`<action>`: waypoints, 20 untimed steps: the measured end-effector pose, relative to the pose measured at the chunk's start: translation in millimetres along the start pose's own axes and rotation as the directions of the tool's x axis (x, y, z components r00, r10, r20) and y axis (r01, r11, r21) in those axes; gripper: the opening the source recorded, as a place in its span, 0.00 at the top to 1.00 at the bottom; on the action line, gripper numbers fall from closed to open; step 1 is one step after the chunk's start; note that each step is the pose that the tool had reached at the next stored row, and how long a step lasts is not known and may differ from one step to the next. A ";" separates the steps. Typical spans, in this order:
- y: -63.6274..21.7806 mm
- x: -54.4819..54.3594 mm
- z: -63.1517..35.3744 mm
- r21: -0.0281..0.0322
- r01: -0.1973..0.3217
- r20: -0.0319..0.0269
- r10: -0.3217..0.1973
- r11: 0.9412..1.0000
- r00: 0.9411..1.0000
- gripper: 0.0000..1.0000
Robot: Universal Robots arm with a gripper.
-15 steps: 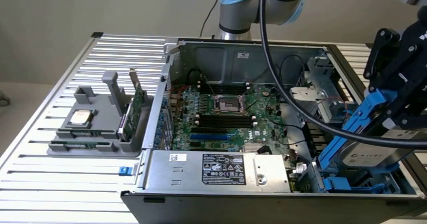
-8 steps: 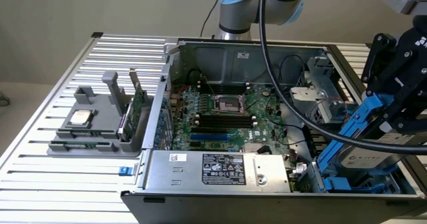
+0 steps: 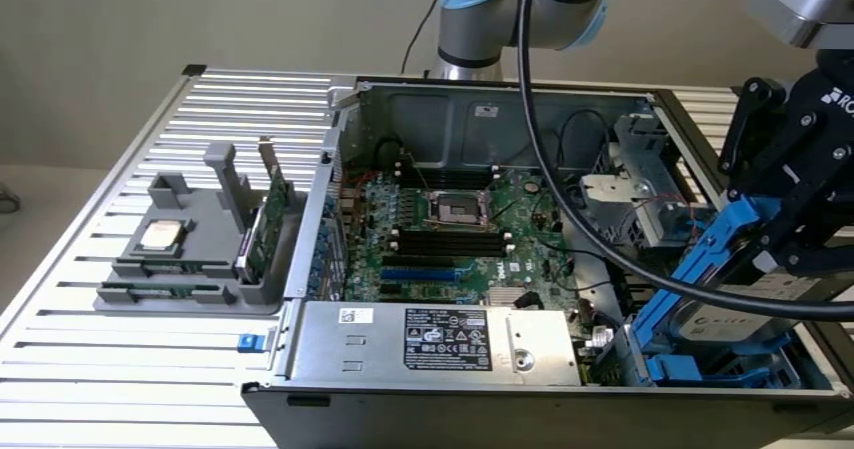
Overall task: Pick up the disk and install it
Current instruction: 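Insert the disk into the insertion slot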
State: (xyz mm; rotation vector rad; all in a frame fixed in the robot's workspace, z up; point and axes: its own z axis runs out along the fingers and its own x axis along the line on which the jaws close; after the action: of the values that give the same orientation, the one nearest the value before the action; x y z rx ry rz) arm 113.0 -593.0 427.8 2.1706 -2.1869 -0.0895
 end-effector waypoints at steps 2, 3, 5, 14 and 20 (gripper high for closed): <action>-0.5 -0.1 1.0 0.000 0.000 -0.001 0.000 1.000 1.000 0.67; -0.8 -0.1 1.7 0.000 0.000 -0.001 0.000 1.000 1.000 0.67; -1.4 -0.1 3.4 0.000 0.000 -0.001 0.000 1.000 1.000 0.67; -3.9 -0.1 5.5 0.000 0.000 0.000 0.000 1.000 1.000 0.67; -2.7 -0.5 -10.8 0.000 0.000 0.000 0.000 1.000 1.000 0.67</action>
State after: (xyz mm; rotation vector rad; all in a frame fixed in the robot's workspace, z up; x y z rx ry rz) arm 116.6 -592.5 438.4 2.1706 -2.1869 -0.0895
